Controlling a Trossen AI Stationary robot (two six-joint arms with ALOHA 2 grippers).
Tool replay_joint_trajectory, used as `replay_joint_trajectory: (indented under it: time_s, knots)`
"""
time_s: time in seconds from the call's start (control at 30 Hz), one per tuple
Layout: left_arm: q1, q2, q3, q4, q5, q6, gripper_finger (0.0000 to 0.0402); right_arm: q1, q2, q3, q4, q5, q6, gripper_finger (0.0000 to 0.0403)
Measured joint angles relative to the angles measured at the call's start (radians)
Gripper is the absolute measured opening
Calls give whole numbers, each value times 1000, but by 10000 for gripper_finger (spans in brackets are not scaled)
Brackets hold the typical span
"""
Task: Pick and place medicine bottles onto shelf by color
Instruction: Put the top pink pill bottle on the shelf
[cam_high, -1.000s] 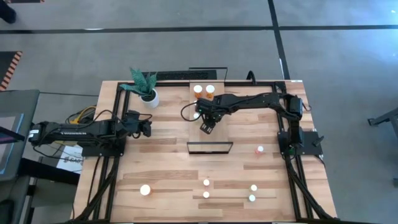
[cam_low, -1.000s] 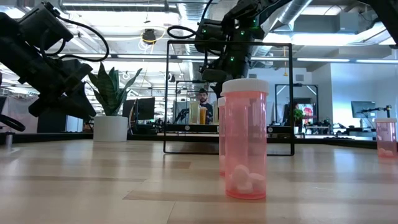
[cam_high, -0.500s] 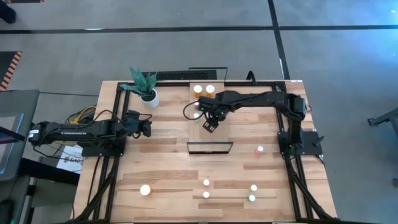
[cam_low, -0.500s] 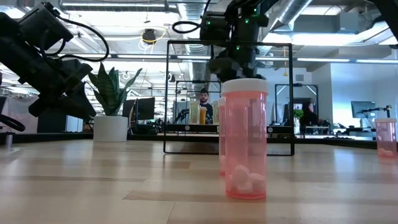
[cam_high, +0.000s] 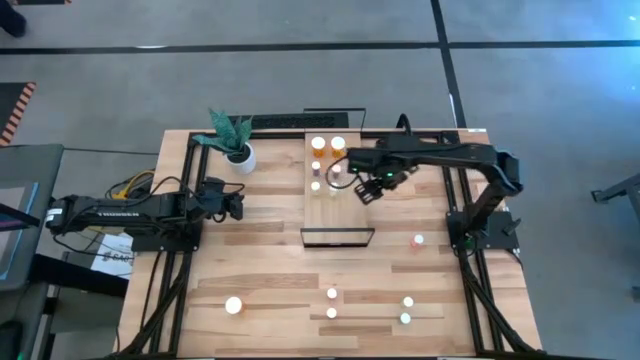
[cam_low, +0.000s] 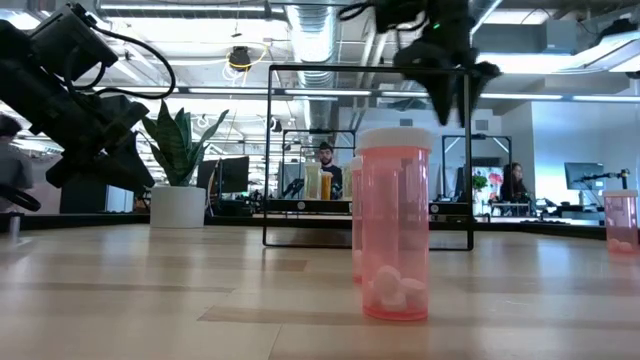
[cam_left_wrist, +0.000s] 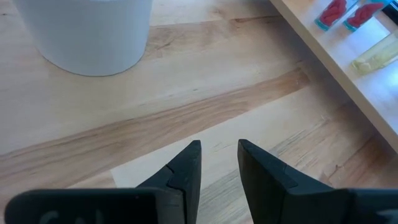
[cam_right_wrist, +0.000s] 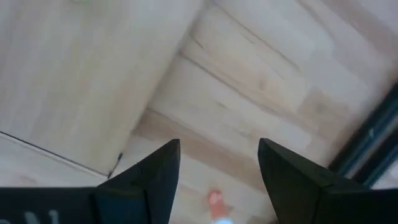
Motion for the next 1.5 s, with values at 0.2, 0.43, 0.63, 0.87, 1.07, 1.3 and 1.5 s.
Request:
replay_joint_trajectory:
  time_s: [0.2,0.43,0.63,0.87,1.07,1.3,1.5]
  knots:
    - [0,0,0,0,0,0,91,44,-188,-222,38,-1,217,239]
    - [0,0,0,0,0,0,91,134,-361,-500,133,-90,511,239]
    - [0,0,0,0,0,0,91,217,-391,-585,140,-165,715,239]
    - [0,0,0,0,0,0,91,362,-391,-602,195,-183,866,240]
    - [0,0,0,0,1,0,91,501,-391,-618,224,-146,1042,240]
    - [0,0,0,0,1,0,91,597,-390,-637,246,-130,1123,240]
    - [0,0,0,0,1,0,91,606,-390,-642,241,-124,1123,240]
